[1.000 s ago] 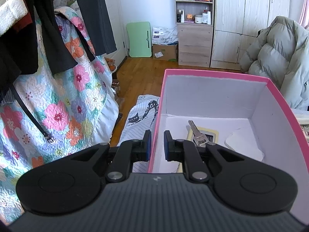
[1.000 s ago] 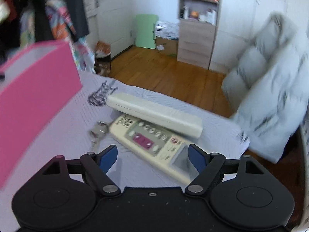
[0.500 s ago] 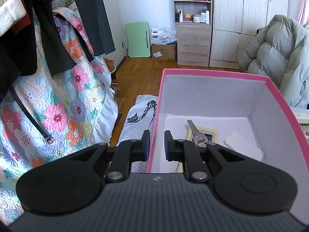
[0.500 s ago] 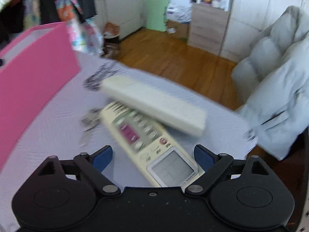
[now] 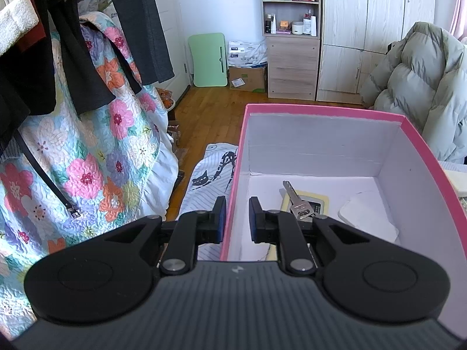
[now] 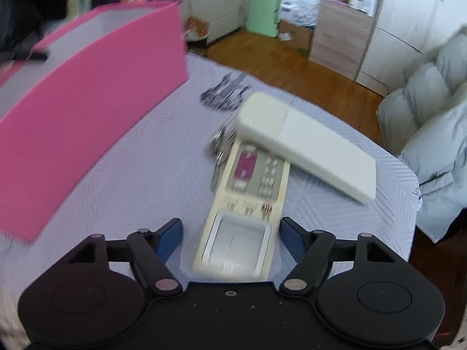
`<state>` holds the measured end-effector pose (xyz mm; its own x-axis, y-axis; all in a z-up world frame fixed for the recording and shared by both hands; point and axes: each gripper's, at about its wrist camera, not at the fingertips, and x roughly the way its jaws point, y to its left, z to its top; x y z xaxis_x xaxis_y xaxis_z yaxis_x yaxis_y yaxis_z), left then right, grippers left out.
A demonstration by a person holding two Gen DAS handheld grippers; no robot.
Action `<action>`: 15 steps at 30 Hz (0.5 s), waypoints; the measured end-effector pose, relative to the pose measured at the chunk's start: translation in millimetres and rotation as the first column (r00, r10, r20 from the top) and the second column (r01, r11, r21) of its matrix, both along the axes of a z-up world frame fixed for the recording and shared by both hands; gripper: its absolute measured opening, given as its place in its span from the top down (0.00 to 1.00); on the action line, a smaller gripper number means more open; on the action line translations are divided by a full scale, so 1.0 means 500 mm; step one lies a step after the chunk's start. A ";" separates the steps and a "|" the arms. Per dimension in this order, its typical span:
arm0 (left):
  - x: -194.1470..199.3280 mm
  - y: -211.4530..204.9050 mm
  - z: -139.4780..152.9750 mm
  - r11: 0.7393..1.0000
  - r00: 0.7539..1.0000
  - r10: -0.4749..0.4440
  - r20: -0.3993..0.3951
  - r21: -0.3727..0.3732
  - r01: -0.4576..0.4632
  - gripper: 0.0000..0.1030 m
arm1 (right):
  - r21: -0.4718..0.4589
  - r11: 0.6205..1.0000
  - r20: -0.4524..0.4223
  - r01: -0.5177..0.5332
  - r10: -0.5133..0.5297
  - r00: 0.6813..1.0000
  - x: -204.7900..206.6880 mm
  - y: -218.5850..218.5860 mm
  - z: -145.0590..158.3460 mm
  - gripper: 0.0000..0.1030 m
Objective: Organize rigid objects
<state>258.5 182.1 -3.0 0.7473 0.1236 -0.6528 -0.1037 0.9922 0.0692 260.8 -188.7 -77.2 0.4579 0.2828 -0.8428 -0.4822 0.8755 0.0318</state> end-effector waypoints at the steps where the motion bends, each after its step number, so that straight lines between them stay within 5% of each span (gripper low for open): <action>1: 0.000 0.000 0.000 1.000 1.000 0.000 0.000 0.000 0.000 0.86 | 0.011 0.999 0.009 0.033 -0.033 0.999 0.010 0.000 -0.004 0.24; 5: 0.001 0.001 0.000 1.000 1.000 -0.002 -0.001 0.007 0.002 0.86 | 0.037 0.994 0.058 0.104 -0.106 0.993 0.020 0.005 -0.004 0.42; 15: -0.001 -0.004 -0.003 1.000 1.000 0.005 0.008 0.019 -0.005 0.86 | 0.042 0.992 -0.029 0.122 -0.120 0.992 -0.048 0.046 0.011 0.42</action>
